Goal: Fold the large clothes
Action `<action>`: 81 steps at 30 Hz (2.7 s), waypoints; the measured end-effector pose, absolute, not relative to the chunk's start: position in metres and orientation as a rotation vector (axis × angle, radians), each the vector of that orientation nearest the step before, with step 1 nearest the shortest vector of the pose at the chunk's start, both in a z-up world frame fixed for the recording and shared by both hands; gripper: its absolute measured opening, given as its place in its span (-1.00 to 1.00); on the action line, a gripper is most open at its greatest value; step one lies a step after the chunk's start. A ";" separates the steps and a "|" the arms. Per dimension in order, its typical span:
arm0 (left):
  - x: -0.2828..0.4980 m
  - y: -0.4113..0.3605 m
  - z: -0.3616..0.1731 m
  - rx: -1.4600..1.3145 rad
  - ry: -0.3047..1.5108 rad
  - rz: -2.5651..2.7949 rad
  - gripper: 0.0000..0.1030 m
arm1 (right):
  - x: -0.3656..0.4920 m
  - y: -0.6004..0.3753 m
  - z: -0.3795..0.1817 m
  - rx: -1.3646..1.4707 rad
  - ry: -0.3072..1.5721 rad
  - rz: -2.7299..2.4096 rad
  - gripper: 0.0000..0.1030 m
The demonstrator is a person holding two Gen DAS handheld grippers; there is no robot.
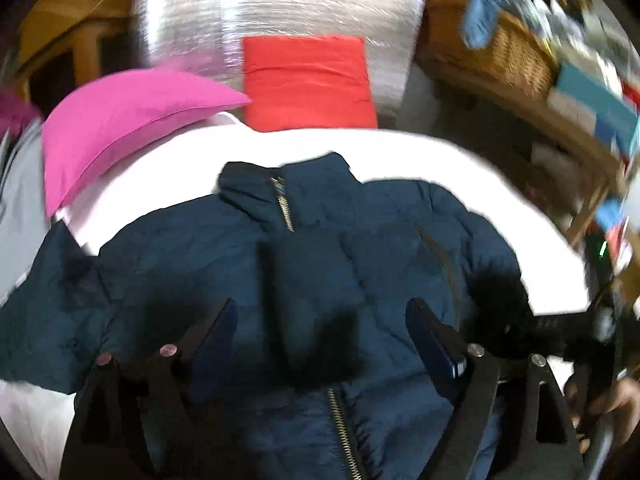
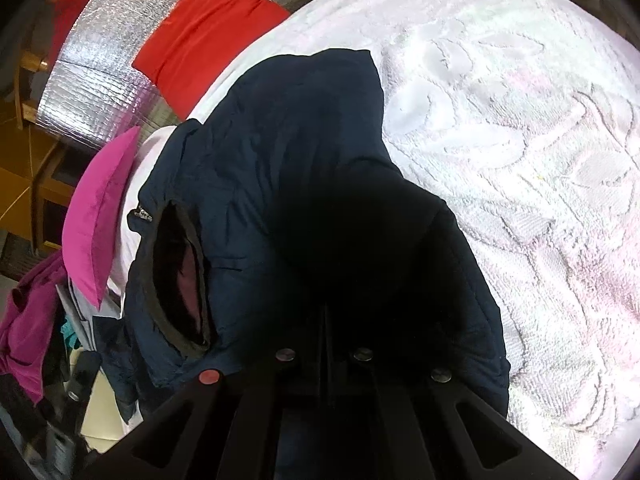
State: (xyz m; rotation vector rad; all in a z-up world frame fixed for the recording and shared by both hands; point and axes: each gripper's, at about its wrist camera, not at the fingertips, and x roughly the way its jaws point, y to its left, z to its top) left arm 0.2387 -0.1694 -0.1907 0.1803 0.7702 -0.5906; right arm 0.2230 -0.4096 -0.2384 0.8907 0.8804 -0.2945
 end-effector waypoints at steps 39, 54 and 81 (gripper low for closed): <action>0.269 -0.161 -0.203 0.120 0.806 -0.559 -0.11 | 0.215 -0.418 -0.217 0.676 0.866 -0.284 -0.05; 0.239 -0.223 -0.213 0.254 0.777 -0.569 0.81 | 0.197 -0.433 -0.224 0.678 0.822 -0.090 -0.05; 0.262 -0.122 -0.157 0.062 0.820 -0.497 -0.76 | 0.195 -0.429 -0.226 0.713 0.788 -0.064 -0.05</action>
